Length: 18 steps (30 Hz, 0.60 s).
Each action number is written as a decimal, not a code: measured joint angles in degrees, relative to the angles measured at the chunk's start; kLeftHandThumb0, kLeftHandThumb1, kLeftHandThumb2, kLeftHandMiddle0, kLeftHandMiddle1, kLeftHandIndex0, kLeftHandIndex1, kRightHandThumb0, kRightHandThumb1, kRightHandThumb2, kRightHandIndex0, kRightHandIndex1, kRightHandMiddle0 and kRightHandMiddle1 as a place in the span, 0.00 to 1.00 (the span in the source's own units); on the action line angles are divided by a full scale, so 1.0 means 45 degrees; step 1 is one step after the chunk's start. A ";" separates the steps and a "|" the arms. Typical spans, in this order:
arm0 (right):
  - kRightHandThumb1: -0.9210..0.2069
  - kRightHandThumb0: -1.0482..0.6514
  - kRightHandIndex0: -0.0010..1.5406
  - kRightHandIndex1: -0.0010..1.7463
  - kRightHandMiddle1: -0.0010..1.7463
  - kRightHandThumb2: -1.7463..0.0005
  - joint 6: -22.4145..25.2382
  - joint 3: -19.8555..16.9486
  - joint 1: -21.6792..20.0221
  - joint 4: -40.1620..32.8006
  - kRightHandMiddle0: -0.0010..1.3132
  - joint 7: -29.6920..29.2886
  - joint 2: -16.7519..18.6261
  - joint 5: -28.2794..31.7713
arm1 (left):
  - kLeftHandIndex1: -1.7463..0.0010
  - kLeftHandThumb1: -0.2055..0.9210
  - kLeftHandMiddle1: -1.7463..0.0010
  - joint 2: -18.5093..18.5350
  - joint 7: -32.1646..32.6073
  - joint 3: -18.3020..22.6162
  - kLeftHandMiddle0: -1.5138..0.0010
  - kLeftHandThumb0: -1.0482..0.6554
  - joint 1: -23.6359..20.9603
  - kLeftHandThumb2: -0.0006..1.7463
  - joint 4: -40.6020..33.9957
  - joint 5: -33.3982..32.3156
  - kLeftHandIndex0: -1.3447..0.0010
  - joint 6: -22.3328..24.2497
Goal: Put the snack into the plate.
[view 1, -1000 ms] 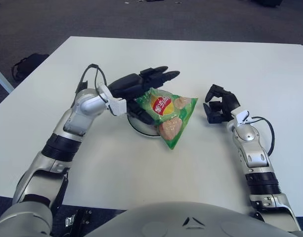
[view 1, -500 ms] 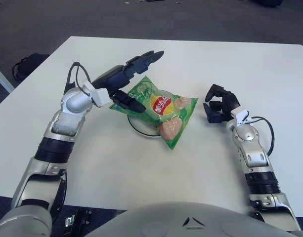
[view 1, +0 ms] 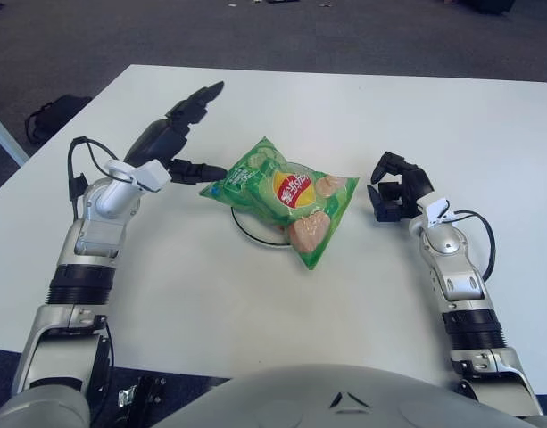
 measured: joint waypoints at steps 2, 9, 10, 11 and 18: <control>0.51 0.34 0.79 1.00 1.00 0.27 -0.0020 0.0005 -0.0011 0.0021 0.45 0.0000 -0.0011 -0.0005 | 0.61 0.95 0.95 -0.0186 0.0253 0.0075 0.81 0.14 0.0076 0.11 -0.0142 -0.0001 1.00 0.0599; 0.50 0.34 0.79 1.00 1.00 0.27 -0.0084 0.0084 -0.0098 0.0119 0.45 0.0001 -0.0012 -0.0030 | 0.51 0.89 0.93 -0.0549 0.0833 0.0273 0.76 0.19 0.0329 0.25 -0.0846 0.0113 1.00 0.2621; 0.51 0.34 0.79 1.00 1.00 0.27 -0.0091 0.0091 -0.0103 0.0128 0.45 0.0000 -0.0012 -0.0031 | 0.50 0.89 0.93 -0.0615 0.0987 0.0323 0.75 0.20 0.0352 0.26 -0.0877 0.0127 1.00 0.2896; 0.51 0.34 0.79 1.00 1.00 0.27 -0.0095 0.0096 -0.0110 0.0136 0.45 0.0000 -0.0012 -0.0032 | 0.49 0.89 0.92 -0.0670 0.1107 0.0369 0.75 0.20 0.0370 0.26 -0.0868 0.0138 1.00 0.3098; 0.51 0.34 0.79 1.00 1.00 0.27 -0.0134 0.0082 -0.0124 0.0189 0.45 0.0007 -0.0016 -0.0032 | 0.37 0.87 0.75 -0.1181 0.1801 0.0636 0.77 0.27 0.0327 0.38 0.1033 -0.0472 1.00 0.3288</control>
